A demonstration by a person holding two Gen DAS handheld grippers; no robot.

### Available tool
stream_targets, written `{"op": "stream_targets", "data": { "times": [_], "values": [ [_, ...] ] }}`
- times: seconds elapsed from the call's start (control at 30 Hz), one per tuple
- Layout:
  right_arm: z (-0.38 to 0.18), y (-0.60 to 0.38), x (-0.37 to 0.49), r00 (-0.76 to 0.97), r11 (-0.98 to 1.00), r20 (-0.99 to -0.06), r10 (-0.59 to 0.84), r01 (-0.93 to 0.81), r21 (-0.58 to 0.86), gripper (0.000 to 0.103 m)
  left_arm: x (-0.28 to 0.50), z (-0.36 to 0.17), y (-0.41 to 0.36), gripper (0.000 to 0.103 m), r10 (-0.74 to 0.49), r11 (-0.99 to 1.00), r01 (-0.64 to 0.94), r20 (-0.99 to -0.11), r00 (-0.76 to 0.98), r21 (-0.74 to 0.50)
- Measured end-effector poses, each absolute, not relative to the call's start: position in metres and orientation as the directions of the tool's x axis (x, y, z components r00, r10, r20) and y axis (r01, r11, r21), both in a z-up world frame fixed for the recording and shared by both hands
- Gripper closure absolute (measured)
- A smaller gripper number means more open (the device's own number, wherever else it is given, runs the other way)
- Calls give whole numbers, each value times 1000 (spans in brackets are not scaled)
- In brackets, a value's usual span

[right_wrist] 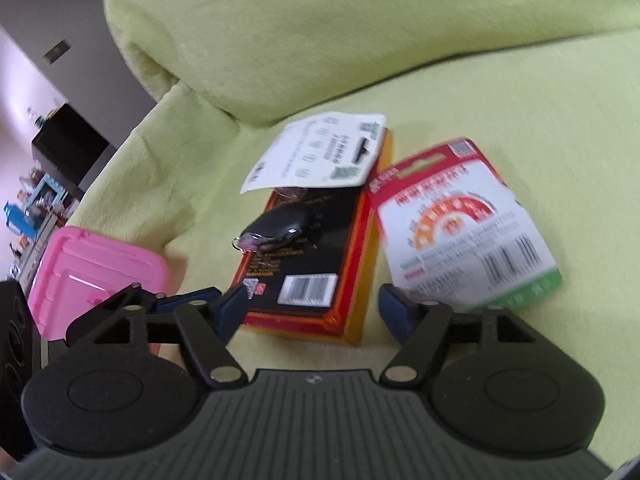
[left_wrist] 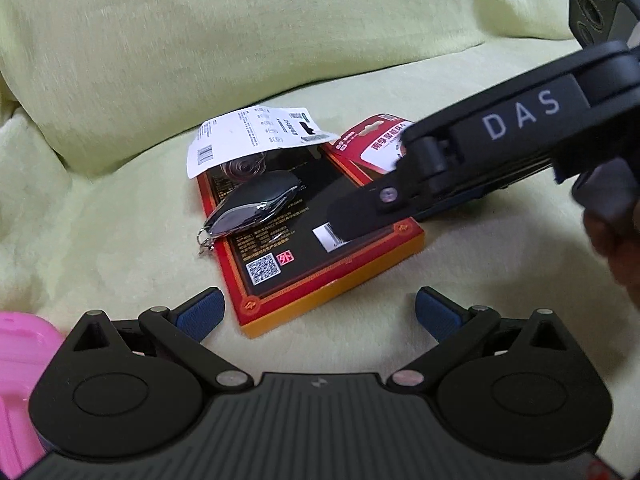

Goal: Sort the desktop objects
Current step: 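Reach the right gripper toward the red-and-orange boxed package on the sofa, then grasp the edge of the red-and-orange package with the right gripper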

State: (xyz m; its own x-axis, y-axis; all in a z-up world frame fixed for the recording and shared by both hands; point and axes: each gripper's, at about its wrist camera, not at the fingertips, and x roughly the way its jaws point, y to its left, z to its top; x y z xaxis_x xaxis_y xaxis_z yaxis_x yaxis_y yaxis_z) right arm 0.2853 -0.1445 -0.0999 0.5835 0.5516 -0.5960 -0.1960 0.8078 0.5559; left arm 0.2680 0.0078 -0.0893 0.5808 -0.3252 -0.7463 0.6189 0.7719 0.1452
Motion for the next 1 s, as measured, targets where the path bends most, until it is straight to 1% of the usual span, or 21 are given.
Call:
{"op": "stream_targets", "data": {
  "times": [0.03, 0.13, 0.3, 0.4, 0.6, 0.77, 0.97, 1.0],
  "values": [
    [-100, -142, 285, 582, 811, -597, 552, -209, 547, 22, 269, -90, 8, 1, -332, 776, 617, -747, 577, 131],
    [-100, -137, 285, 573, 805, -592, 567, -235, 545, 19, 269, -91, 11, 1, -346, 784, 611, -740, 576, 110],
    [-98, -153, 284, 548, 759, -579, 604, -174, 627, 20, 260, -89, 11, 1, -360, 773, 626, -743, 564, 100],
    [-95, -164, 278, 534, 744, -582, 613, -142, 653, 21, 249, -85, 7, 1, -365, 753, 650, -758, 541, 102],
    [-92, -193, 247, 498, 703, -590, 635, -56, 709, 22, 204, -79, -9, 1, -373, 677, 725, -789, 488, 129],
    [-89, -205, 230, 514, 657, -550, 658, -35, 753, 22, 171, -79, -14, 1, -364, 639, 751, -796, 484, 164],
    [-93, -204, 230, 502, 572, -490, 713, -13, 820, 22, 165, -75, -7, 1, -337, 651, 733, -791, 511, 196],
    [-96, -202, 232, 490, 554, -478, 729, -11, 833, 39, 166, -75, -5, 1, -342, 652, 734, -791, 507, 189]
  ]
}}
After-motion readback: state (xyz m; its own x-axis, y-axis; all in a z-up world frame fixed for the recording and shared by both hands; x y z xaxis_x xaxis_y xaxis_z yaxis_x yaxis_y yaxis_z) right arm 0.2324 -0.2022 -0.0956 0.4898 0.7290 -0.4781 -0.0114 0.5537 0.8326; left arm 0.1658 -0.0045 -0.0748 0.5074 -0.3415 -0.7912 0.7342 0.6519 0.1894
